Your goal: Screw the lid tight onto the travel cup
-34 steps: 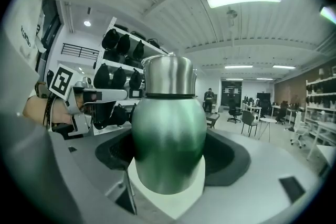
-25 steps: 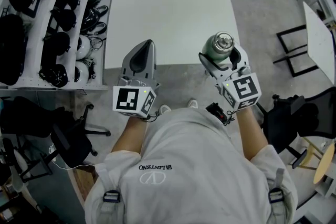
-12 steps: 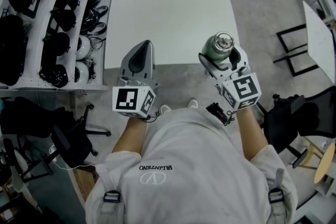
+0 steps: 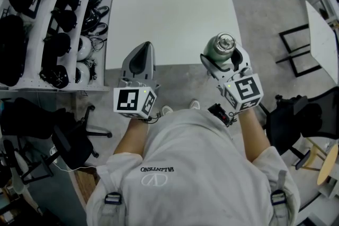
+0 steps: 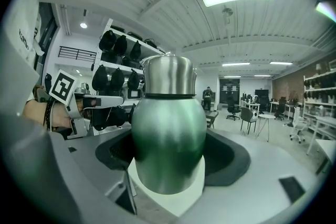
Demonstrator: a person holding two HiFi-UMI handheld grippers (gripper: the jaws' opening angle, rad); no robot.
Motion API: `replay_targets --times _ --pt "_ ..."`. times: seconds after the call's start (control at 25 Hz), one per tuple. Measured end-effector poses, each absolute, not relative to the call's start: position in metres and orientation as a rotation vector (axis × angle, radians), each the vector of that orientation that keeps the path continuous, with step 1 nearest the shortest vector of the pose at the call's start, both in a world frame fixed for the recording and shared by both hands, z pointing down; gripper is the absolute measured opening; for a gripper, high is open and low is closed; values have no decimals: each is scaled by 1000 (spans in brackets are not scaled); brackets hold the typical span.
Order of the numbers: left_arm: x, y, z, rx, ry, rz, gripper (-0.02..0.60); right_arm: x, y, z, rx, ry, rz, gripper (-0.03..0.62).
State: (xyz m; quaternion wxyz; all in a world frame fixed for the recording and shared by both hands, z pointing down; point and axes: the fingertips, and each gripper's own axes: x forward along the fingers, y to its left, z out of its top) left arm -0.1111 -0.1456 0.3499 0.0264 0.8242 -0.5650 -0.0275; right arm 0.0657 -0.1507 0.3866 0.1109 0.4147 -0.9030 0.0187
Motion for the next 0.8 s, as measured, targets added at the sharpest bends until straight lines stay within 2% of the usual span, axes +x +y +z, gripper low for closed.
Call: replay_targets --times 0.8 --pt "-119 -152 361 2515 -1762 -51 3 67 -156 387 1230 -2635 56 385"
